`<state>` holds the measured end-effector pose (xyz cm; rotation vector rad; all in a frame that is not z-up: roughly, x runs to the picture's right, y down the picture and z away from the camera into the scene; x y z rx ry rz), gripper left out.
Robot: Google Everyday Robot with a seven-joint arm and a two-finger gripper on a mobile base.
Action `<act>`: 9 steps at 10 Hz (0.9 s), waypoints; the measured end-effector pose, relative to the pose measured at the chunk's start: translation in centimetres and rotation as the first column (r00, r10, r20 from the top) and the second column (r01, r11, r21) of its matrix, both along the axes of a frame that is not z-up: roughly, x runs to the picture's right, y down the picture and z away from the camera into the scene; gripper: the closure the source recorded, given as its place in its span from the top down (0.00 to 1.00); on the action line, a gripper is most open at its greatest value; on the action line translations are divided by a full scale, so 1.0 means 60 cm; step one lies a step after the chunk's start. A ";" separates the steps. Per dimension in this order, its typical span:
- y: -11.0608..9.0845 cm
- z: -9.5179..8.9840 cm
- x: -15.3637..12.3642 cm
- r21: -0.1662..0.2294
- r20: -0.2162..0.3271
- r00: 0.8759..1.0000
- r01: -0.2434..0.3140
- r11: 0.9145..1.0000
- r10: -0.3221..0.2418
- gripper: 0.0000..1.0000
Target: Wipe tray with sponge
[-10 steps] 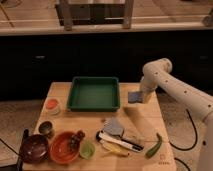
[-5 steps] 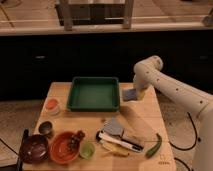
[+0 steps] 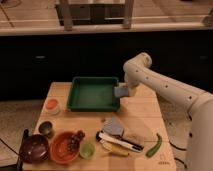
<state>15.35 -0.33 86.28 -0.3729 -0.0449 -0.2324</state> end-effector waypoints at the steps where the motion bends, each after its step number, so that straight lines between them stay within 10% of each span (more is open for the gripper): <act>1: -0.002 0.001 0.000 0.006 0.003 1.000 0.012 1.000 -0.012 0.02; 9: -0.013 0.019 -0.087 0.040 0.046 0.993 0.105 0.994 -0.107 0.02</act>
